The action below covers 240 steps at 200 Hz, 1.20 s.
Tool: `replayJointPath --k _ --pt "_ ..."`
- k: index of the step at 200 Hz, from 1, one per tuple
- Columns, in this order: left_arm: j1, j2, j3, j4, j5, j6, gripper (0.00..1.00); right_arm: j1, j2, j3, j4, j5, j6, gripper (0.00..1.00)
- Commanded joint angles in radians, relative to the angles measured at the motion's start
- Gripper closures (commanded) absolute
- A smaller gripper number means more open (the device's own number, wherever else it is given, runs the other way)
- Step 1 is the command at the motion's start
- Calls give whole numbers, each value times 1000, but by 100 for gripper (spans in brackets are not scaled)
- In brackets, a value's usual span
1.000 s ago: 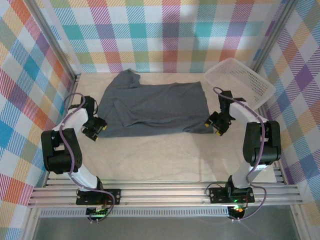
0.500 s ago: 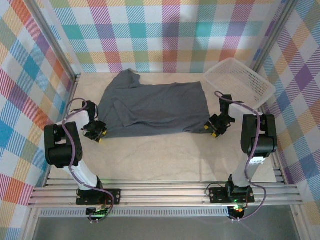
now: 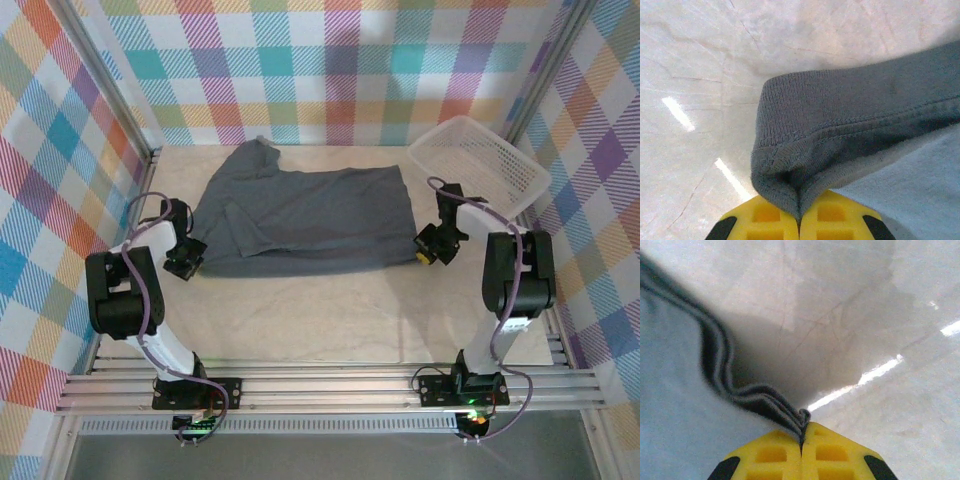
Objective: Fold and stack the t-shirts
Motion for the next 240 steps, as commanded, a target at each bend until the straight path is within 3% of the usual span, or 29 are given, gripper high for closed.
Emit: replayJointPath --k 1,88,101,120,129,164,212,240 --pt "26 -99 -34 -80 -69 5 100 4 -81 -21 -87 58 -21 100" --pt "26 -355 -315 -193 -76 -47 100 50 -383 -410 -140 41 124 100" --pt "26 -390 -344 -177 -69 -50 100 52 -400 -445 -109 35 135 90" --pt "26 -436 -335 -201 -90 -51 67 54 -403 -434 -121 45 127 68" --pt "26 -445 -314 -229 -109 -51 56 55 -414 -421 -141 61 118 60" --pt "-49 -537 -253 -279 -62 -153 50 92 -555 -372 -123 55 42 51" --pt "-352 -566 -333 -107 110 -491 50 254 -525 -304 202 -349 -86 43" --pt "-402 -485 -362 -22 132 -557 50 311 -448 -312 384 -520 -16 40"
